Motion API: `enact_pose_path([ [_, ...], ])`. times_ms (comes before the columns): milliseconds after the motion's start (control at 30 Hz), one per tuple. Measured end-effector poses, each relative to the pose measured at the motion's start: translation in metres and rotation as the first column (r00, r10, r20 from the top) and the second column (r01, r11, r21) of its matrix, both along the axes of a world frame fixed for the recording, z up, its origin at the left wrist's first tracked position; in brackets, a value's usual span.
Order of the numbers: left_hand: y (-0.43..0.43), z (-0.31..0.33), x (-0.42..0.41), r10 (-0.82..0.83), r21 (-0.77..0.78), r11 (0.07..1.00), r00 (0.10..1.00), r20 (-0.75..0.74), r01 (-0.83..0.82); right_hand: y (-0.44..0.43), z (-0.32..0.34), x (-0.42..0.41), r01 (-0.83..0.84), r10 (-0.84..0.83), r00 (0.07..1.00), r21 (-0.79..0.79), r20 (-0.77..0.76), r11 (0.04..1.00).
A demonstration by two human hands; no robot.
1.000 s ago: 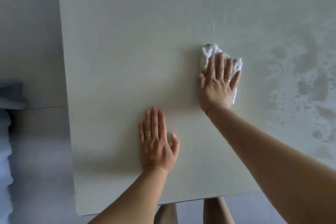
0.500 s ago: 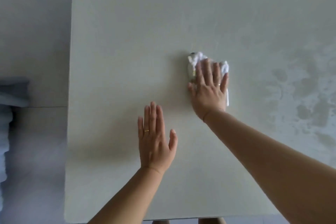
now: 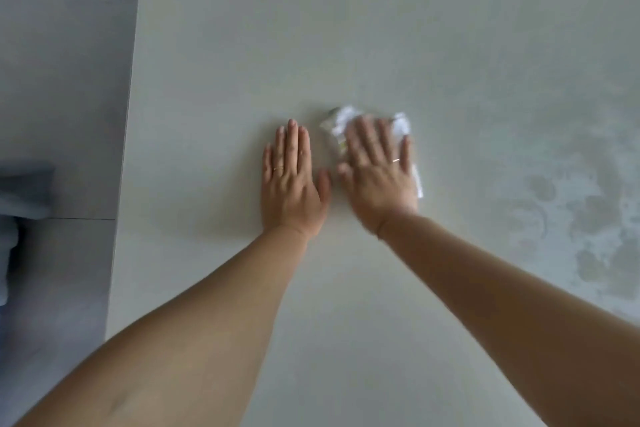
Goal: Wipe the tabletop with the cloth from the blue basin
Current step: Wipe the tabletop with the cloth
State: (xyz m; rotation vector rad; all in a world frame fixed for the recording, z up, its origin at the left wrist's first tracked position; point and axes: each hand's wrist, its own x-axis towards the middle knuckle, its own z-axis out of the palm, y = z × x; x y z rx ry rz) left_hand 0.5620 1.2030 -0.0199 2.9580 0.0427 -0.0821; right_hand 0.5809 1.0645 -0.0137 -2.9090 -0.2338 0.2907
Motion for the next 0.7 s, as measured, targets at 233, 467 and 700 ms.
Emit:
enact_pose_path([
  [233,0.0,0.001,0.0,0.006,0.002,1.0,1.0,-0.009,-0.006,-0.068,0.0,0.069,-0.045,0.045,0.999,-0.021,0.015,0.999],
  [467,-0.002,0.003,0.001,0.041,-0.038,0.998,0.999,-0.017,-0.042,0.031,0.001,0.032,-0.131,0.131,0.991,0.014,-0.025,0.991],
  [700,0.001,0.004,0.001,0.009,-0.033,0.999,1.0,-0.023,-0.01,-0.057,-0.002,0.131,0.036,-0.036,0.999,0.014,-0.001,0.999],
])
